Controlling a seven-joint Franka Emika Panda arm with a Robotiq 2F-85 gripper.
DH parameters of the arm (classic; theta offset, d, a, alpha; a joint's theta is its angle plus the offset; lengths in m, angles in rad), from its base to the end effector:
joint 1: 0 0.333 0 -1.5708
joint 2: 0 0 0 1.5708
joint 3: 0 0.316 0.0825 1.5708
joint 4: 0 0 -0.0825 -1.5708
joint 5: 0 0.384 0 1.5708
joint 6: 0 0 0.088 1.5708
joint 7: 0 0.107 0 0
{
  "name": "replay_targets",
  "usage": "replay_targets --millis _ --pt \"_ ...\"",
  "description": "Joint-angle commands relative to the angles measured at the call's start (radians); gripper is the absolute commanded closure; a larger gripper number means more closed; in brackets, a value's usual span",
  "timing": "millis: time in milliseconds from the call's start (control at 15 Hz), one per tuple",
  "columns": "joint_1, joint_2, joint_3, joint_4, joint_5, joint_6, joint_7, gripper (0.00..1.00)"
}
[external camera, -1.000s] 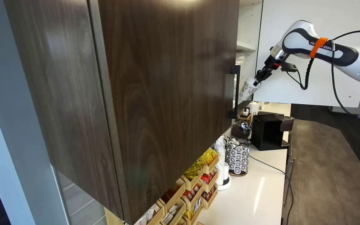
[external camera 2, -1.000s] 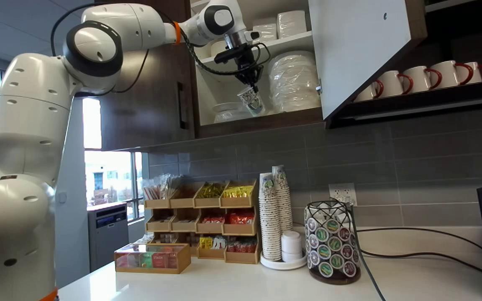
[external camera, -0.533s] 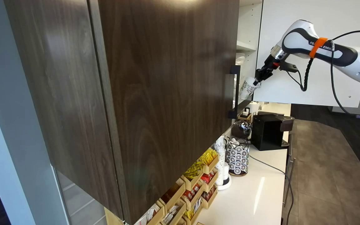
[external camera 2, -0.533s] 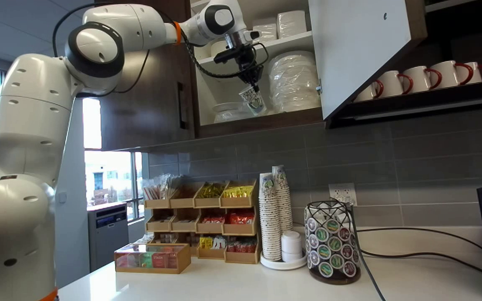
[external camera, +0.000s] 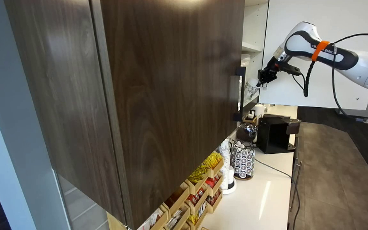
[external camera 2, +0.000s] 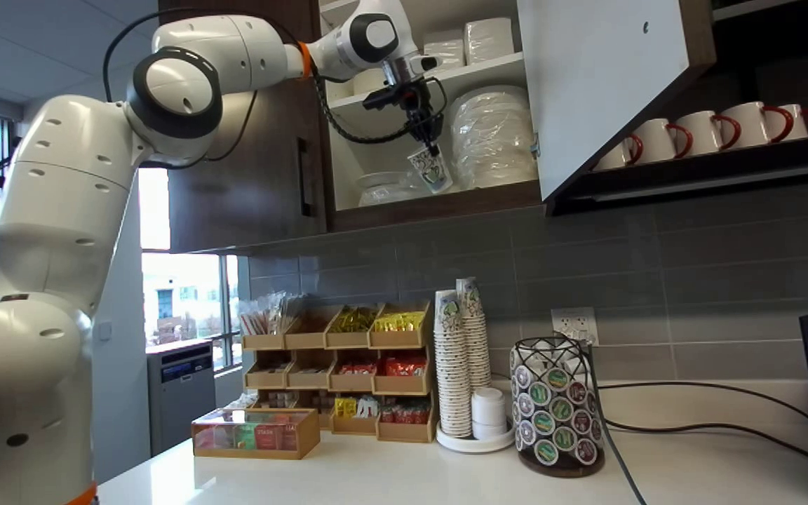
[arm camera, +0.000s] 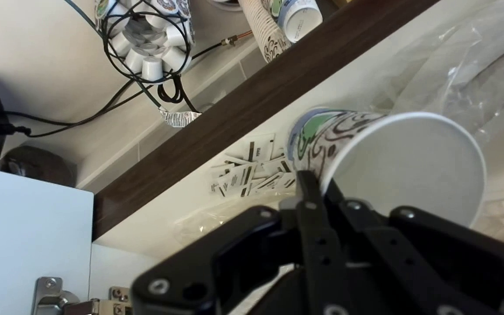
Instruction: Pick up the paper cup and put it on the bottom shelf in the top open cabinet
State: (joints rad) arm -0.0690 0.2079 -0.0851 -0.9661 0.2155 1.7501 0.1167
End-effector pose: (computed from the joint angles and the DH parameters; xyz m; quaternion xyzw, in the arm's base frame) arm 0.5964 -0.0637 0.8098 -0.9473 0.1139 -0.2844 0.0935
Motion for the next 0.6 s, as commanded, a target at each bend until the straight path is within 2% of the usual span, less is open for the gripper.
replay_targets --millis 0,333,400,467,533 --pt "-0.007 0.050 -0.002 0.083 0.028 -0.056 0.092 0.99" --pt "-0.014 0.081 0.002 0.132 0.052 -0.123 0.174 0.97" --pt "-0.015 0.086 0.002 0.141 0.058 -0.134 0.186 0.89" --pt "-0.017 0.093 0.002 0.149 0.063 -0.133 0.197 0.70" --pt "-0.019 0.098 0.003 0.157 0.071 -0.134 0.201 0.64"
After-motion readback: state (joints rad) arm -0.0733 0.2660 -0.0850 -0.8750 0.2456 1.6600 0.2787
